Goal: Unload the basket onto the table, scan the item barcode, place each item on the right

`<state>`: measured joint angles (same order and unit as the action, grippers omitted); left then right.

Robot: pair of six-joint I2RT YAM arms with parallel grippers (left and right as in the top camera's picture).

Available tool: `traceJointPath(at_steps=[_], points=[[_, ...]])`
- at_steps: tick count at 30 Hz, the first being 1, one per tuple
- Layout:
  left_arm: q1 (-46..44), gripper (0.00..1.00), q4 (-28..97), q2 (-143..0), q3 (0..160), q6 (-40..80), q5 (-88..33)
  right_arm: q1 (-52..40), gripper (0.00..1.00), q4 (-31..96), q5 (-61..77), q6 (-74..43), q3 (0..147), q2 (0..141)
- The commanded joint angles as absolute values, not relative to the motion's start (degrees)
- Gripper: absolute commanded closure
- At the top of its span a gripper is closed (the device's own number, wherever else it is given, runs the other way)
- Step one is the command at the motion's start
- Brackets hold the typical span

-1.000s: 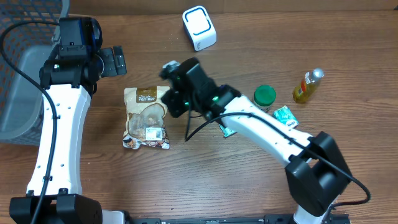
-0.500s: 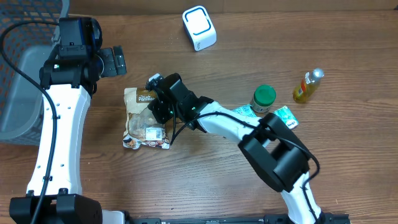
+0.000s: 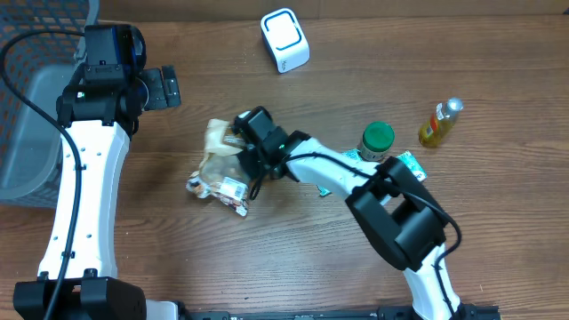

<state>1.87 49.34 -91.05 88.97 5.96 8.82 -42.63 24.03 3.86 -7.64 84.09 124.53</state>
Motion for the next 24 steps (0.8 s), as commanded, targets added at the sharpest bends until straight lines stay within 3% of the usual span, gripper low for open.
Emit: traceJointPath(at_steps=[1, 11, 17, 20, 22, 24], points=[[1.48, 0.0, 49.28, -91.22, 89.36, 5.54, 8.99, -40.18, 0.96, 30.2, -1.72, -7.53, 83.66, 122.21], [1.48, 0.0, 49.28, -91.24, 89.36, 5.54, 8.99, -37.36, 0.95, 49.19, -1.93, -13.28, 83.83, 119.15], [1.48, 0.0, 49.28, -91.24, 89.36, 5.54, 8.99, -37.34, 0.83, 56.12, 1.17, -13.26, 88.88, 115.96], [1.48, 0.01, 49.28, -91.24, 89.36, 5.54, 8.99, -37.15, 0.67, 58.67, 1.15, -13.08, 91.48, 113.8], [1.48, 0.01, 49.28, -91.24, 89.36, 5.54, 8.97, -36.77, 0.41, 58.96, 1.15, -13.06, 92.01, 112.66], [1.48, 0.01, 49.28, -91.22, 89.36, 5.54, 8.99, -36.21, 0.33, 58.98, 1.17, -13.06, 92.01, 111.94]])
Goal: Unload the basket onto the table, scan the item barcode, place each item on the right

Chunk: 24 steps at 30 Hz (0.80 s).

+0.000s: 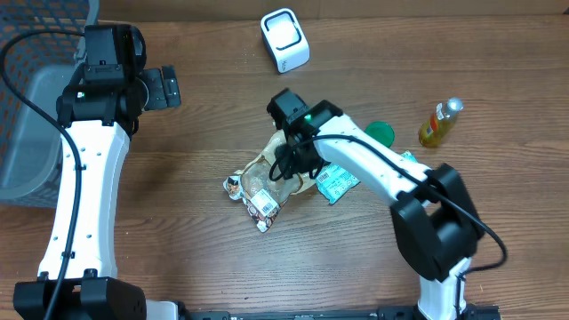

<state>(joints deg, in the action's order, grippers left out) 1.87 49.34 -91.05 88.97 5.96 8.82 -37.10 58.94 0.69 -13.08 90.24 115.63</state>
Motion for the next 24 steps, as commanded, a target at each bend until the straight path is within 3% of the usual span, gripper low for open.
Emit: traceJointPath(at_steps=[1, 24], points=[[1.48, 0.01, 49.28, -91.24, 89.36, 5.54, 8.99, -35.9, 0.31, 59.31, 1.17, -13.08, 92.01, 111.9], [1.48, 0.0, 49.28, -91.24, 89.36, 5.54, 8.99, -33.39, 0.25, 64.47, 1.15, -9.08, 92.01, 111.92]])
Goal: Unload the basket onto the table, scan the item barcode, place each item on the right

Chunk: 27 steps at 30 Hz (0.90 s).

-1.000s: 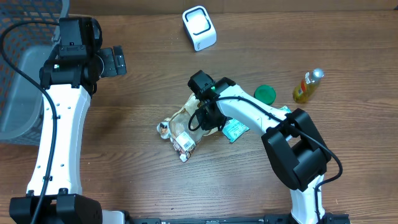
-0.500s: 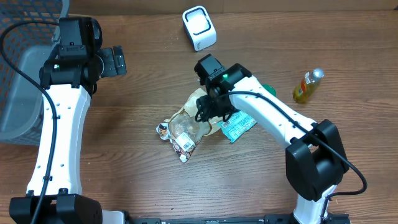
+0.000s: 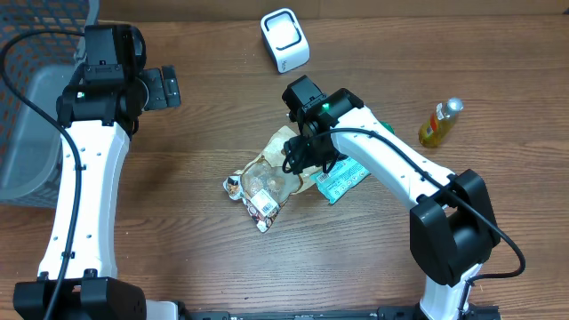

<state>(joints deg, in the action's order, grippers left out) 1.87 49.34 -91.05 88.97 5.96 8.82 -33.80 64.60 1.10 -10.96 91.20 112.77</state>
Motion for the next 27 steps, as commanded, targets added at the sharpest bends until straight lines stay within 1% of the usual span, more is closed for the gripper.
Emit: traceJointPath(at_steps=[1, 11, 19, 27], points=[[1.48, 0.0, 49.28, -91.24, 89.36, 5.54, 8.99, -33.32, 0.25, 64.36, 1.15, -8.99, 92.01, 111.92], [1.48, 0.0, 49.28, -91.22, 89.36, 5.54, 8.99, -30.94, 0.24, 63.2, 1.67, -8.88, 92.01, 111.92], [1.48, 0.01, 49.28, -91.22, 89.36, 5.54, 8.99, -30.13, 0.16, 61.65, 3.99, -8.49, 92.01, 111.92], [1.48, 0.01, 49.28, -91.24, 89.36, 5.54, 8.99, -30.13, 0.14, 61.58, 3.99, -8.47, 91.98, 111.92]])
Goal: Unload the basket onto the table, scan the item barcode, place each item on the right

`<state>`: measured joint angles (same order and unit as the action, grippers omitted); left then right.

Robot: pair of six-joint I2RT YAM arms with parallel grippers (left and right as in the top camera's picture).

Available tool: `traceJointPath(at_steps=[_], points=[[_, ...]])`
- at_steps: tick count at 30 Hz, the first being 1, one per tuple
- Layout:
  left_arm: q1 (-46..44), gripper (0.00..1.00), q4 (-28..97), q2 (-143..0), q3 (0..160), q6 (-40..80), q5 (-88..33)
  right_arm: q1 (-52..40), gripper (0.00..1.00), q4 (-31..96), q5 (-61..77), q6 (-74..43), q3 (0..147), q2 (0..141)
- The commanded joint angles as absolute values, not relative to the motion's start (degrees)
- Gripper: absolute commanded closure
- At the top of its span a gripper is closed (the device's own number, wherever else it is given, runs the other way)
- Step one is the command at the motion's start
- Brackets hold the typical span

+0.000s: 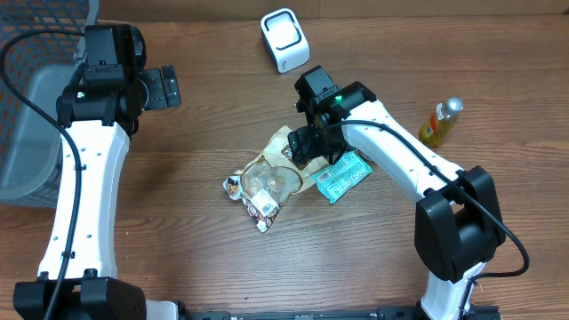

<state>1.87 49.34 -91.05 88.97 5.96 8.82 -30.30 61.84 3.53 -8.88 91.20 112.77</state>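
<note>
The white barcode scanner (pixel 284 39) stands at the back of the table. A clear and tan snack bag (pixel 267 174) lies in the middle, with a white label at its near end. My right gripper (pixel 309 148) hangs over the bag's far right corner, jaws apparently apart, with nothing lifted. A green packet (pixel 343 176) lies just right of the bag, beneath the right arm. My left gripper (pixel 167 87) is held far left, away from the items; whether it is open or shut does not show.
A yellow bottle (pixel 440 123) lies at the right. A grey basket (pixel 27 124) sits at the left edge. The right arm (pixel 400 156) crosses the table's right half and hides whatever is under it.
My right gripper has shifted slightly right and away from me, off the bag's top. The bag has stayed where it was. More of the green packet shows. The left arm is unchanged.
My right gripper was first on the snack bag left of centre, with a green-lidded jar in view to the right. Then the bag lay further right, beside the green packet. Since then the bag has rested while the gripper moved right in two steps.
</note>
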Motion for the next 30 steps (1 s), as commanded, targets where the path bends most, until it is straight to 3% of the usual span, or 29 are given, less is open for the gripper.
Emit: traceJointPath(at_steps=[1, 21, 30], points=[[1.48, 0.0, 49.28, -91.24, 89.36, 5.54, 8.99, -30.13, 0.14, 61.58, 3.99, -8.47, 91.98, 111.92], [1.48, 0.01, 49.28, -91.24, 89.36, 5.54, 8.99, -29.63, 0.11, 58.78, 4.27, -5.69, 92.01, 111.92], [1.5, 0.0, 49.19, -91.24, 89.36, 5.52, 9.76, -23.86, 0.1, 59.29, 18.09, -2.04, 93.08, 111.96]])
